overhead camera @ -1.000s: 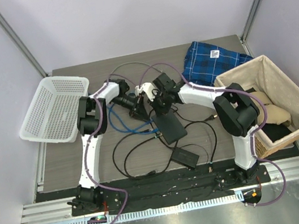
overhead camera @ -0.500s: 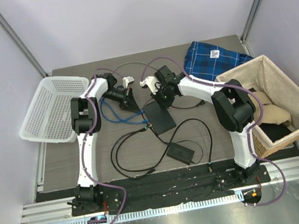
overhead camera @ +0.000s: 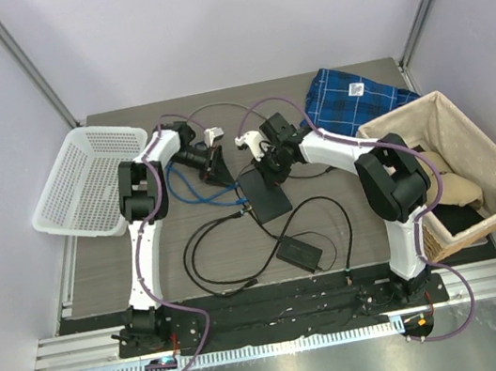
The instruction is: Pull the plug from the switch port
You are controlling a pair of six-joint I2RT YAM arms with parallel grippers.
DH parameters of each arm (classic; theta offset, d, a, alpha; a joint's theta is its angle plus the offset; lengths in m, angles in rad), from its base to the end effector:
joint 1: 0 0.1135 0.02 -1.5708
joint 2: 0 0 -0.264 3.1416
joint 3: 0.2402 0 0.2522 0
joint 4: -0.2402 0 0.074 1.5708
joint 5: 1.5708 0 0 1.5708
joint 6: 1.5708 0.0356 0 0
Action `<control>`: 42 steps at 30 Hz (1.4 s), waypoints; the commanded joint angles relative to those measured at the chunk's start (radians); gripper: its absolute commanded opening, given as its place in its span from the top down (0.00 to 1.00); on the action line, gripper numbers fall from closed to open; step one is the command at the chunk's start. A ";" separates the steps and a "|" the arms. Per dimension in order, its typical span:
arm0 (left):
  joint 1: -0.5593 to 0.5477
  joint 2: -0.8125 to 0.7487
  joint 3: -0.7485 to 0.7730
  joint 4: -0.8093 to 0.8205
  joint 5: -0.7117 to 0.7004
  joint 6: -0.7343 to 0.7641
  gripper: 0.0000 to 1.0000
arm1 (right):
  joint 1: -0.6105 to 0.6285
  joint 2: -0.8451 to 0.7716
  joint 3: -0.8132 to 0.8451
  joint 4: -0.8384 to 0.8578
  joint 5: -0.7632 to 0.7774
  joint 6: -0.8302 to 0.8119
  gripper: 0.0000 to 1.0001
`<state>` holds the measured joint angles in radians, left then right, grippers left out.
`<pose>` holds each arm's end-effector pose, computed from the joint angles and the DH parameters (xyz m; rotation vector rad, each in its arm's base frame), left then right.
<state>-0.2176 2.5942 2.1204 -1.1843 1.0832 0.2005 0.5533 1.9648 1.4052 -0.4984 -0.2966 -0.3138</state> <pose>0.4647 -0.1350 0.1022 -0.4764 -2.5774 1.5753 0.3466 0.2263 0.1839 -1.1980 2.3428 0.4723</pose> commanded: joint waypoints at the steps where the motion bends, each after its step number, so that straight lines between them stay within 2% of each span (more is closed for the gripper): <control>1: -0.023 -0.009 -0.010 0.040 0.018 -0.018 0.69 | 0.007 0.066 -0.049 -0.034 0.004 0.024 0.99; 6: -0.029 0.010 -0.025 0.046 0.043 -0.024 0.69 | 0.008 0.078 -0.043 -0.034 0.002 0.031 0.99; 15: -0.032 0.030 -0.031 0.060 0.063 -0.050 0.63 | 0.011 0.108 -0.026 -0.034 -0.001 0.042 0.99; 25: -0.062 -0.023 -0.106 0.169 -0.097 -0.142 0.66 | 0.023 0.149 0.021 -0.034 -0.003 0.055 0.99; 30: -0.086 -0.039 -0.132 0.195 -0.158 -0.177 0.74 | 0.027 0.160 0.026 -0.034 0.002 0.058 0.99; 37: -0.094 -0.054 -0.134 0.201 -0.146 -0.193 0.98 | 0.031 0.157 0.012 -0.034 0.005 0.055 0.99; 42: -0.091 -0.052 -0.110 0.183 -0.146 -0.193 1.00 | 0.031 0.160 0.014 -0.032 0.007 0.053 0.99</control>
<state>-0.2424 2.5362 2.0121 -1.0325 1.0294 0.0086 0.5701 2.0300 1.4662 -0.4644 -0.3634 -0.2508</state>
